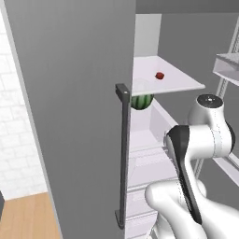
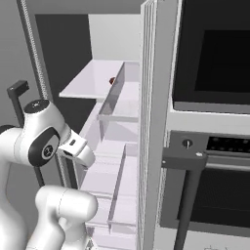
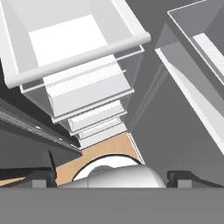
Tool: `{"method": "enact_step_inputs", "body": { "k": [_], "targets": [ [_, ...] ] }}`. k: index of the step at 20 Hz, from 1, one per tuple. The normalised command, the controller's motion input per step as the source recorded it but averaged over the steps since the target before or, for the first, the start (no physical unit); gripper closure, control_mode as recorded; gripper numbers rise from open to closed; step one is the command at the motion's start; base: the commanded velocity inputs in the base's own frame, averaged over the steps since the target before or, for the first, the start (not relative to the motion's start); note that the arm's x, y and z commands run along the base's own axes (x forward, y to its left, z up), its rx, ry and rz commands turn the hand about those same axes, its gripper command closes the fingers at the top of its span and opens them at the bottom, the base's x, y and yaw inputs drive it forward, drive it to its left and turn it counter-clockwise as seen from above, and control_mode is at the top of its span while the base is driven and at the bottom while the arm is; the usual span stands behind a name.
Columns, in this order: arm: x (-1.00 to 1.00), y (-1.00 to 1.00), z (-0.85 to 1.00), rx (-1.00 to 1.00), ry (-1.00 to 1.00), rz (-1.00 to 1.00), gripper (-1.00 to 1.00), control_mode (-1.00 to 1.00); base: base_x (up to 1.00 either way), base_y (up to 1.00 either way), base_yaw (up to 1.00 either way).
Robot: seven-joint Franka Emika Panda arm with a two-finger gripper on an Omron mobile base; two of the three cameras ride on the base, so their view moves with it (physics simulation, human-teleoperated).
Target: Take the strawberry from the fridge and place it on top of the pancake, located on the dining counter.
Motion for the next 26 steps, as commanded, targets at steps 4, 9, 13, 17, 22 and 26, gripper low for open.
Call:
{"method": "enact_step_inputs", "body": {
  "k": [4, 9, 13, 17, 22, 26],
  "targets": [
    [0.00, 0.00, 0.00, 0.00, 0.00, 0.00, -1.00, 1.00, 0.16, -0.12, -0.05],
    [0.00, 0.00, 0.00, 0.00, 0.00, 0.00, -1.00, 1.00, 0.41, 0.02, 0.00],
    [0.00, 0.00, 0.00, 0.00, 0.00, 0.00, -1.00, 1.00, 0.41, 0.00, 0.00],
    [0.00, 0.00, 0.00, 0.00, 0.00, 0.00, -1.00, 1.00, 0.30, 0.00, 0.00],
    [0.00, 0.00, 0.00, 0.00, 0.00, 0.00, -1.00, 1.00, 0.09, 0.00, 0.00],
    [0.00, 0.00, 0.00, 0.00, 0.00, 0.00, -1.00, 1.00, 0.00, 0.00, 0.00]
  ]
}}
